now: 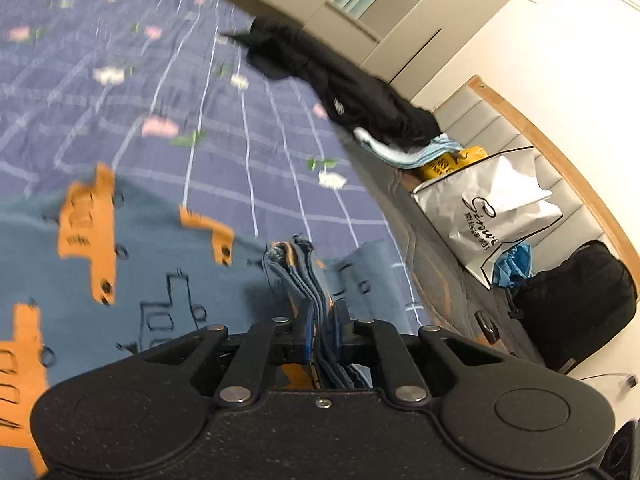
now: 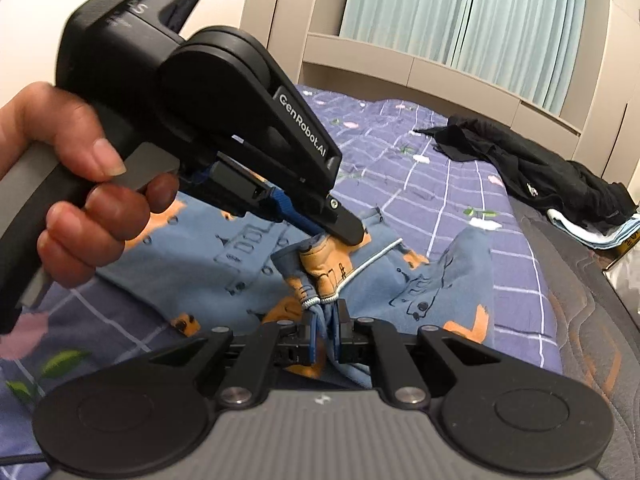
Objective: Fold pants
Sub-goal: 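Grasp the folded edge with the left gripper while the right gripper holds its end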
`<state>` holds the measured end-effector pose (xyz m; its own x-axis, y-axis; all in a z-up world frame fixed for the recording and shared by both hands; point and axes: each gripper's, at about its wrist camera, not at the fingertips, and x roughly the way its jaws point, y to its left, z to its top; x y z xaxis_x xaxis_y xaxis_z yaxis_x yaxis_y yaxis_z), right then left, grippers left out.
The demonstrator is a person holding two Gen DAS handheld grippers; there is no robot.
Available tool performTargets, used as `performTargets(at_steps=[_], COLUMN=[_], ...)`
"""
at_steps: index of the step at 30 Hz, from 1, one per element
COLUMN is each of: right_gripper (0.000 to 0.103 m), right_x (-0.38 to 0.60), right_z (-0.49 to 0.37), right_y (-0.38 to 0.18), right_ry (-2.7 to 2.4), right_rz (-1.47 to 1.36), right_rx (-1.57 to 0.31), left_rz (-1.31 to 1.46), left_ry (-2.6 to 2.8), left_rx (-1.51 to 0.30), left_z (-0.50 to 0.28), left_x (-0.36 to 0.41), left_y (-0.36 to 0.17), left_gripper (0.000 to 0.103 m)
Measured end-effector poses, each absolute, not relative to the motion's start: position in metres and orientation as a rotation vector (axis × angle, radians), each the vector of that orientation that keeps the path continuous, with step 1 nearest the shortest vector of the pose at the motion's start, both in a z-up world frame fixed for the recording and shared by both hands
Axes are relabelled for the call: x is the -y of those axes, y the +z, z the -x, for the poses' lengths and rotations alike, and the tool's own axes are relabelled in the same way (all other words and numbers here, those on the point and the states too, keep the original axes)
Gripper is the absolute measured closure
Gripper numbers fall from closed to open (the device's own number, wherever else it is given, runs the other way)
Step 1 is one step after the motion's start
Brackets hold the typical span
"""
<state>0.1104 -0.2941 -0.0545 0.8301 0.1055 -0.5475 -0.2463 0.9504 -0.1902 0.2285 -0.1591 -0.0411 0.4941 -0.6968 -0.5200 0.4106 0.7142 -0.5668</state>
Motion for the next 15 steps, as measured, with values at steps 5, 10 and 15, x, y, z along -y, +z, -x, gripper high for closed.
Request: performTargets(at_steps=[5,10,15], right_gripper=[0.094,0.094,0.094], right_x=[0.286,0.27,0.251], right_z=[-0.108,-0.108,-0.106], right_y=[-0.042,-0.038,-0.041], right_ry=[0.214,0.265,0.31], right_rz=[0.225,0.23,0.236], right_rx=[-0.536,-0.532,-0.545], left_rz=[0.316,0.256,0.239], left_ry=[-0.66,-0.623,-0.584], left_rx=[-0.727,-0.698,-0.699], left_z=[-0.211,-0.2,-0.195], left_x=[0.142,0.121,0.099], left_y=[-0.023,-0.019,-0.029], left_gripper=[0.093,0.093,0.093])
